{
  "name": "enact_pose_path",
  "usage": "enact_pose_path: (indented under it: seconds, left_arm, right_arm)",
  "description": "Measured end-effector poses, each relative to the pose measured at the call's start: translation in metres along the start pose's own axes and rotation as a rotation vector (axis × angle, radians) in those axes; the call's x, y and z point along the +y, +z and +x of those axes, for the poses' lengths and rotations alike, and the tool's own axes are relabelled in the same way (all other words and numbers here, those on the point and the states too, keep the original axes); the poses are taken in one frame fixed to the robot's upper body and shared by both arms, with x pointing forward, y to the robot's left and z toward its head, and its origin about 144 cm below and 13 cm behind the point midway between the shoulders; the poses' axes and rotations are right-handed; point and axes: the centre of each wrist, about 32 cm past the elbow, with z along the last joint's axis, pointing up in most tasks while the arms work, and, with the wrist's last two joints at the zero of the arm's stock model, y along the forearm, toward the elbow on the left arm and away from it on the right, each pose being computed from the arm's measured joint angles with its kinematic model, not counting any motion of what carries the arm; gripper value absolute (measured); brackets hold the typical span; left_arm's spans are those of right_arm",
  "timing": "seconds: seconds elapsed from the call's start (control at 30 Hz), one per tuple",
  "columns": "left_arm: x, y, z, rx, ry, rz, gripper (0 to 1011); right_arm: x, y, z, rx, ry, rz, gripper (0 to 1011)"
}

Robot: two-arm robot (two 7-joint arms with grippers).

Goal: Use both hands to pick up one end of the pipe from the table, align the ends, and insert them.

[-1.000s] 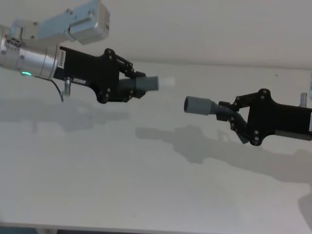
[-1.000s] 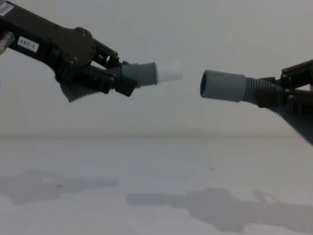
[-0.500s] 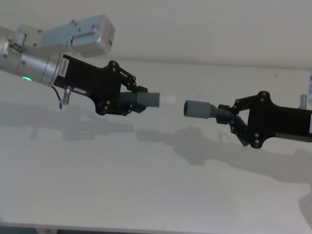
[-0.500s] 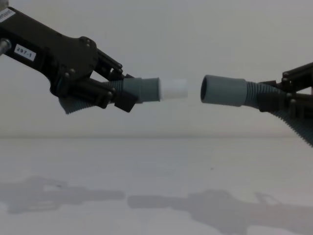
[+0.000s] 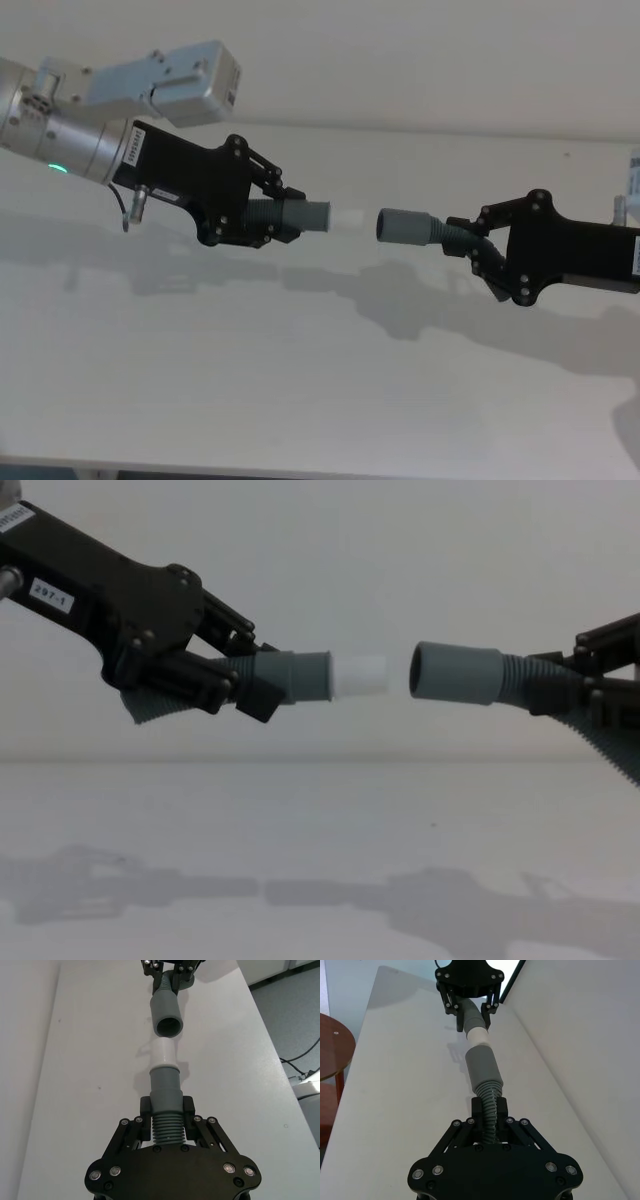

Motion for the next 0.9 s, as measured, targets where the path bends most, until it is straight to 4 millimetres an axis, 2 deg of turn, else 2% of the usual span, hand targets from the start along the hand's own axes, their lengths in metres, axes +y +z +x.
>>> enact_pose_path:
  seconds: [0.9]
  left_arm:
    - [-0.013, 0.004, -0.005, 0.033, 0.009, -0.002, 354]
  right_arm:
    - [-0.001, -0.001, -0.005, 0.015, -0.045, -0.019, 156]
